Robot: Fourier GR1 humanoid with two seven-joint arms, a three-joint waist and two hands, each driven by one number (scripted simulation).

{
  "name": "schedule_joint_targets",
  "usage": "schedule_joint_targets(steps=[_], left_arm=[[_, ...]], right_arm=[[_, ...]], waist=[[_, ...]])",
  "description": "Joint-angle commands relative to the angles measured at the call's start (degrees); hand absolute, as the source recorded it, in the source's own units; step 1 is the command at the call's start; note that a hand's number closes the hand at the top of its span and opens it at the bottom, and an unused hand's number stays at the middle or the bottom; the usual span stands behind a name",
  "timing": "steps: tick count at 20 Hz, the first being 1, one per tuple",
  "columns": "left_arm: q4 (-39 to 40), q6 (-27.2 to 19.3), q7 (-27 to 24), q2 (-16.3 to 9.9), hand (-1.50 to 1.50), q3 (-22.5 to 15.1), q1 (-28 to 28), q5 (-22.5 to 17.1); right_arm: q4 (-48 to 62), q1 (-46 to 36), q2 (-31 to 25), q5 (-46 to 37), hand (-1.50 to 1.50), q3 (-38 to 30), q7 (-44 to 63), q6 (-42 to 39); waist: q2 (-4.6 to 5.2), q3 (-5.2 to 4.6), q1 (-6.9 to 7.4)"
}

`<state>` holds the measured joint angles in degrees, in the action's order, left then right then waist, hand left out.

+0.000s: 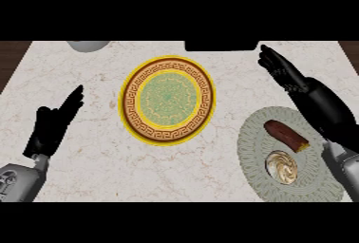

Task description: Pick the cupcake from the placemat and place it in the plate

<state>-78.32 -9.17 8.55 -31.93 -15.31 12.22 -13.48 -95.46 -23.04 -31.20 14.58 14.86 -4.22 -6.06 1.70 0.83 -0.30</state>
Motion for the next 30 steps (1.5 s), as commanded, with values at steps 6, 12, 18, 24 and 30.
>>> schedule_joint_targets(steps=[6, 12, 18, 24, 30], left_arm=[[-1.88, -6.33, -9.05, -3.98, 0.0, 3.81, -4.41, 6.41], [-4.26, -6.83, -16.12, -2.3, 0.0, 5.19, -15.58, 4.69], [-6.55, -5.93, -15.64, -1.47, 0.0, 6.38, -16.62, 6.8], [-6.19, -8.42, -15.26, 1.85, 0.0, 4.04, -16.32, 9.16], [-5.81, -4.41, -17.34, -0.36, 0.0, 6.51, -16.43, 7.34]], right_arm=[[3.79, 11.62, 13.65, 32.9, -1.5, -7.02, 4.1, -5.45], [-0.77, 26.53, 10.37, 22.85, -1.5, -18.79, -10.15, 3.43], [-7.42, 39.98, 8.09, 27.97, -1.5, -24.72, -12.89, -9.11], [-12.86, 39.01, -4.97, 22.26, -1.5, -25.04, -3.3, -13.73], [-8.15, 35.51, -13.33, 12.68, -1.5, -25.4, 0.11, -17.86]], waist=[[-1.96, -0.49, 1.21], [-2.37, -0.77, -0.87], [-1.88, -0.8, -0.17], [-1.82, -0.88, 0.01], [-1.57, -0.84, 1.22]])
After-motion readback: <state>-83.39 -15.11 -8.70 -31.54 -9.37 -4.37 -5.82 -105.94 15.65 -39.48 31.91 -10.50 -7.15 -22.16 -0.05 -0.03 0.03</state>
